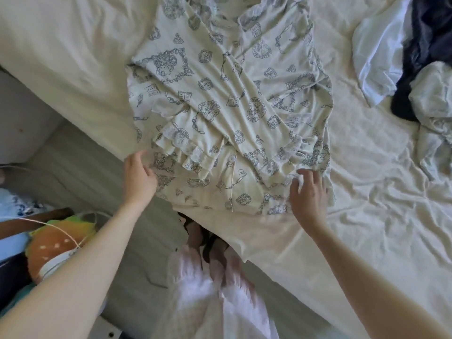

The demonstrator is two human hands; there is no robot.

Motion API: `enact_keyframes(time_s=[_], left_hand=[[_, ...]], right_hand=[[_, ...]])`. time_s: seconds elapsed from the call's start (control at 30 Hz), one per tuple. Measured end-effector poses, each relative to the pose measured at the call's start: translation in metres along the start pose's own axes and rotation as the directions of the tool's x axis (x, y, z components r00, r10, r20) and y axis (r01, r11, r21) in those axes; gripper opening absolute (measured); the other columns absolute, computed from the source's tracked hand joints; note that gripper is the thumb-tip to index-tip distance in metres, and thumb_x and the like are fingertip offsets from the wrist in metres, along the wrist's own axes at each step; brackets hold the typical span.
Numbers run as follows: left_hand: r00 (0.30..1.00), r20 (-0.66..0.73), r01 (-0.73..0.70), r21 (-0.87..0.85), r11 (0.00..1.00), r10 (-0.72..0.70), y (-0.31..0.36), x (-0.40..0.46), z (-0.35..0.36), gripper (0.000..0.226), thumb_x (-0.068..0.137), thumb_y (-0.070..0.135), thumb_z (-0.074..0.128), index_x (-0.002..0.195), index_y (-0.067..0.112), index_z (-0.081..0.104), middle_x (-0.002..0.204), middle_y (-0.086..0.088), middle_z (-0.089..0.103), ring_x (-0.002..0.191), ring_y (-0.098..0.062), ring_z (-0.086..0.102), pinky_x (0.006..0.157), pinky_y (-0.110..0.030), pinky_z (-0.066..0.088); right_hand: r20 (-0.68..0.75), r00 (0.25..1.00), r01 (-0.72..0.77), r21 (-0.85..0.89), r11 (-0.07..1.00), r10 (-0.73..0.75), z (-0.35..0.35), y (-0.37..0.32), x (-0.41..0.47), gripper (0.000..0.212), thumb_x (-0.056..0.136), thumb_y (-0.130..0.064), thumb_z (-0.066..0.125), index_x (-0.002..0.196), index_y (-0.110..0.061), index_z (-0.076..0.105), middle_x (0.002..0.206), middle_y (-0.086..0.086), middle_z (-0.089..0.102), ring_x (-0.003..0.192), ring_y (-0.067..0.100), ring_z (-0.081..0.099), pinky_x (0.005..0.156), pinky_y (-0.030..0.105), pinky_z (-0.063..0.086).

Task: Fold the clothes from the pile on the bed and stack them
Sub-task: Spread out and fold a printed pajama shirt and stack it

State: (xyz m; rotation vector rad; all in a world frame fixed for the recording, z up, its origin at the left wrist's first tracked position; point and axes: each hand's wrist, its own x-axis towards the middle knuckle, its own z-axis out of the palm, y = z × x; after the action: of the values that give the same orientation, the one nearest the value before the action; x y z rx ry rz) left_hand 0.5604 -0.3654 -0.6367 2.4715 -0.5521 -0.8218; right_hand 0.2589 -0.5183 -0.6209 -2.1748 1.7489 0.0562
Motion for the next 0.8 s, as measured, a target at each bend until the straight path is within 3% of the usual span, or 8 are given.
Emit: enact_keyframes(time_s=[0.13,0.27,0.4,0.47,0.57,0.67,0.73,0.8], left_hand=[[0.990,0.014,0.138,-0.192,0.972,-0.138,-0.001,0.048,0.005,0.060,0.097,0.008,0.043,0.149,0.010,0.013,0.154,-0.010,0.020,0.139,-0.023,0.026,0.115,-0.033,0.021],[0.968,0.018,0.246,-0.292,0.924,-0.252,-0.009,0.063,0.012,0.052,0.095,0.018,0.051,0.142,0.012,0.030,0.133,-0.001,0.045,0.116,-0.018,0.046,0.096,-0.030,0.040],[0.923,0.217,0.370,-0.273,0.888,-0.318,-0.026,0.045,0.010,0.027,0.089,0.026,0.063,0.109,0.012,0.052,0.087,0.007,0.057,0.083,-0.016,0.055,0.077,-0.025,0.040],[0.875,0.346,0.423,-0.210,0.881,-0.338,-0.035,0.028,0.008,0.021,0.088,0.022,0.064,0.103,0.011,0.053,0.083,0.004,0.058,0.074,-0.010,0.053,0.081,-0.026,0.040],[0.825,0.404,0.492,-0.165,0.855,-0.396,-0.049,-0.003,0.012,0.020,0.089,0.019,0.063,0.104,0.008,0.058,0.096,-0.003,0.061,0.084,-0.018,0.056,0.082,-0.029,0.039],[0.824,0.332,0.548,-0.264,0.794,-0.459,-0.058,-0.032,0.015,0.016,0.090,0.023,0.062,0.097,0.009,0.058,0.100,-0.003,0.060,0.098,-0.022,0.054,0.090,-0.035,0.041],[0.817,0.325,0.575,-0.410,0.708,-0.476,-0.061,-0.048,0.014,0.011,0.091,0.022,0.061,0.091,0.012,0.056,0.108,0.000,0.058,0.106,-0.018,0.053,0.097,-0.035,0.042],[0.822,0.311,0.565,-0.554,0.612,-0.477,-0.060,-0.062,0.010,0.010,0.092,0.018,0.060,0.098,0.011,0.057,0.118,-0.001,0.057,0.111,-0.017,0.053,0.102,-0.038,0.041]], right_hand=[[-0.019,0.982,-0.190,-0.004,0.982,0.190,0.001,0.008,0.033,0.045,0.094,-0.020,0.047,0.138,-0.010,0.039,0.144,0.013,0.038,0.133,0.032,0.033,0.106,0.049,0.027],[0.066,0.931,-0.355,-0.051,0.933,0.358,0.005,0.030,0.039,0.058,0.094,-0.026,0.044,0.147,-0.016,0.022,0.153,0.009,0.024,0.139,0.029,0.025,0.111,0.050,0.023],[0.093,0.890,-0.447,-0.015,0.894,0.446,0.005,0.051,0.033,0.060,0.091,-0.040,0.050,0.142,-0.017,0.029,0.149,0.011,0.030,0.135,0.031,0.030,0.106,0.052,0.026],[0.111,0.867,-0.490,0.012,0.872,0.486,0.003,0.062,0.031,0.059,0.089,-0.044,0.053,0.138,-0.015,0.037,0.141,0.016,0.038,0.131,0.033,0.034,0.103,0.051,0.030],[0.195,0.815,-0.569,0.088,0.817,0.546,0.000,0.079,0.027,0.050,0.089,-0.038,0.058,0.124,-0.003,0.051,0.123,0.019,0.053,0.115,0.035,0.050,0.091,0.042,0.039],[0.324,0.720,-0.691,0.264,0.672,0.613,-0.008,0.090,0.022,0.027,0.086,-0.028,0.065,0.097,-0.004,0.062,0.082,0.012,0.060,0.074,0.024,0.058,0.063,0.031,0.042],[0.458,0.627,-0.776,0.432,0.458,0.630,-0.011,0.095,0.018,0.016,0.083,-0.016,0.069,0.075,-0.008,0.059,0.062,0.004,0.047,0.043,0.009,0.046,0.042,0.022,0.039],[0.554,0.561,-0.804,0.541,0.245,0.615,-0.016,0.096,0.012,0.020,0.083,-0.010,0.069,0.068,-0.011,0.055,0.060,0.002,0.042,0.036,0.005,0.039,0.040,0.017,0.040]])
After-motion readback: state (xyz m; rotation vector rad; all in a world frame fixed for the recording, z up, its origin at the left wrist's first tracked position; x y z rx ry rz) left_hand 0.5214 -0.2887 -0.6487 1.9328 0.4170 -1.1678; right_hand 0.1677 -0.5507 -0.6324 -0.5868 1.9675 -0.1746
